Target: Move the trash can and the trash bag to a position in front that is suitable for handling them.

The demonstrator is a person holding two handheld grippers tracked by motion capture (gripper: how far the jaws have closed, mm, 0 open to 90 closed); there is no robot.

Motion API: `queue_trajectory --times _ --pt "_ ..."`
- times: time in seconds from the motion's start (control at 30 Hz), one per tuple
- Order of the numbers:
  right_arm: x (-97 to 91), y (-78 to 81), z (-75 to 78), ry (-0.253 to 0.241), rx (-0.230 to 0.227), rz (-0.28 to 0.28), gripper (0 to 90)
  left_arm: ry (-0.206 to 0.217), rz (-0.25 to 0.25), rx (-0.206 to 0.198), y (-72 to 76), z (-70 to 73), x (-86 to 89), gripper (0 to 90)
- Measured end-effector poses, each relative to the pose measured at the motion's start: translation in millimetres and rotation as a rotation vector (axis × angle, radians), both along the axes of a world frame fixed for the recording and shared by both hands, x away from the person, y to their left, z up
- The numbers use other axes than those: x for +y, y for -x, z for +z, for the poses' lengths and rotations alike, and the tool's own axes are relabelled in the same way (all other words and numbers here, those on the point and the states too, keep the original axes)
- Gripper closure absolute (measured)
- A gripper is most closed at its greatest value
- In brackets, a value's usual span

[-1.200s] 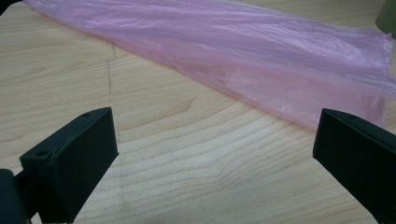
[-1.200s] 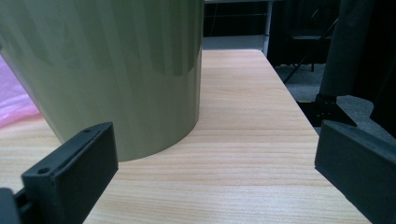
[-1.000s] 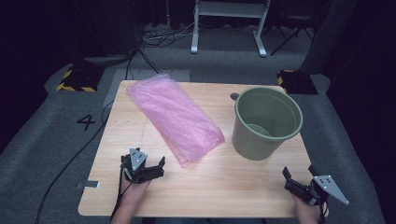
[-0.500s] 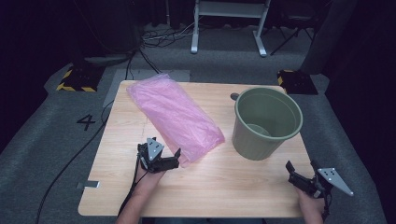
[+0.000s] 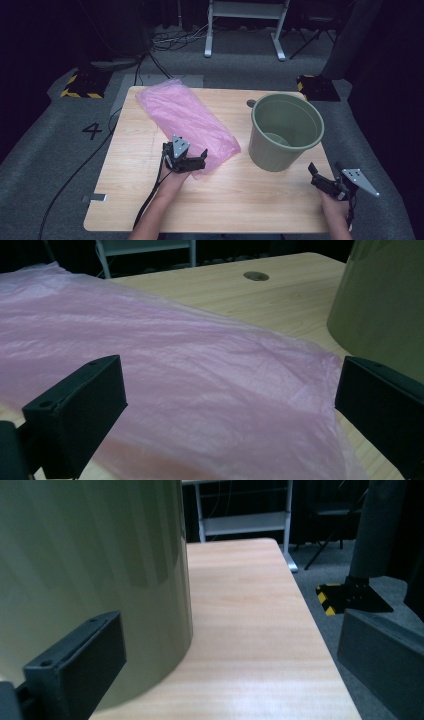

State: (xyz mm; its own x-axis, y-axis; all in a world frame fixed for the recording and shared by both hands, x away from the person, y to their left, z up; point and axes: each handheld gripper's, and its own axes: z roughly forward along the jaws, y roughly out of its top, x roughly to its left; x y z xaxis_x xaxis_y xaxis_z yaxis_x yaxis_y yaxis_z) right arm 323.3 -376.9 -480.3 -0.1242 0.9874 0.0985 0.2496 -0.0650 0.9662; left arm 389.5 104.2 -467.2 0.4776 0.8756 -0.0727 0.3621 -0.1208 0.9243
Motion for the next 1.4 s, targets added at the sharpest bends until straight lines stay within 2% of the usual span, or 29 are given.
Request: queue_trajectory --times 0.07,0.2,0.3,0.33,0.4,0.5,0.53,0.6,0.7,0.83,0.87,1.03,1.1,1.17,1.2,1.27,1.33,1.4 --pt "-0.6 -4.6 2.2 0.001 0.005 0.004 0.0 -0.004 -0.011 -0.006 -4.4 2.8 -6.3 1.8" --pt "-1.8 -17.4 9.6 -0.010 -0.008 0.010 0.0 -0.003 -0.046 -0.062 -8.4 11.7 -16.0 3.5" --pt "-1.9 -23.6 11.9 -0.007 0.001 0.014 0.0 -0.022 -0.057 -0.074 -14.9 18.4 -22.5 2.3" --pt "-2.7 -30.6 12.4 -0.017 0.016 0.025 0.0 -0.040 -0.064 -0.088 -20.8 22.8 -28.7 1.5" --pt "-2.0 -36.2 13.7 -0.007 0.014 0.028 0.0 -0.039 -0.074 -0.100 -24.5 25.0 -32.7 1.4" --pt "-2.7 -42.4 17.4 0.000 0.010 0.026 0.0 -0.028 -0.105 -0.090 -37.9 30.5 -46.2 1.4" --pt "-2.7 -42.4 17.4 0.000 0.010 0.026 0.0 -0.028 -0.105 -0.090 -37.9 30.5 -46.2 1.4" --pt "-5.8 -47.1 19.3 -0.017 0.023 0.027 0.0 -0.018 -0.119 -0.088 -44.6 32.9 -53.2 1.4" --pt "-11.1 -54.1 22.9 -0.022 0.026 0.032 0.0 0.021 -0.138 -0.079 -57.4 35.0 -62.2 1.2" --pt "-14.0 -61.1 27.3 -0.009 0.043 0.039 0.0 0.029 -0.127 -0.067 -71.5 32.8 -74.3 0.8" --pt "-14.4 -62.3 27.4 -0.006 0.047 0.041 0.0 0.050 -0.125 -0.047 -80.0 28.3 -81.7 0.9" --pt "-17.1 -67.1 26.7 0.000 0.044 0.041 0.0 0.068 -0.112 -0.033 -91.0 21.4 -93.8 0.9" --pt "-18.7 -71.5 24.5 -0.004 0.032 0.036 0.0 0.078 -0.105 -0.041 -96.3 19.5 -99.3 0.8" --pt "-18.3 -73.0 23.9 0.003 0.023 0.034 0.0 0.070 -0.107 -0.057 -100.5 19.5 -103.3 0.4" --pt "-17.2 -78.5 23.6 0.027 0.032 0.043 0.0 0.073 -0.109 -0.064 -103.7 19.8 -105.6 0.0" --pt "-17.2 -83.8 23.9 0.041 0.036 0.047 0.0 0.099 -0.112 -0.075 -107.7 21.1 -107.7 0.0" --pt "-18.5 -88.7 25.3 0.047 0.021 0.047 0.0 0.129 -0.119 -0.081 -113.8 23.9 -111.5 0.0" --pt "-21.3 -91.1 25.4 0.028 -0.002 0.057 0.0 0.133 -0.123 -0.073 -116.5 24.7 -113.7 0.0"
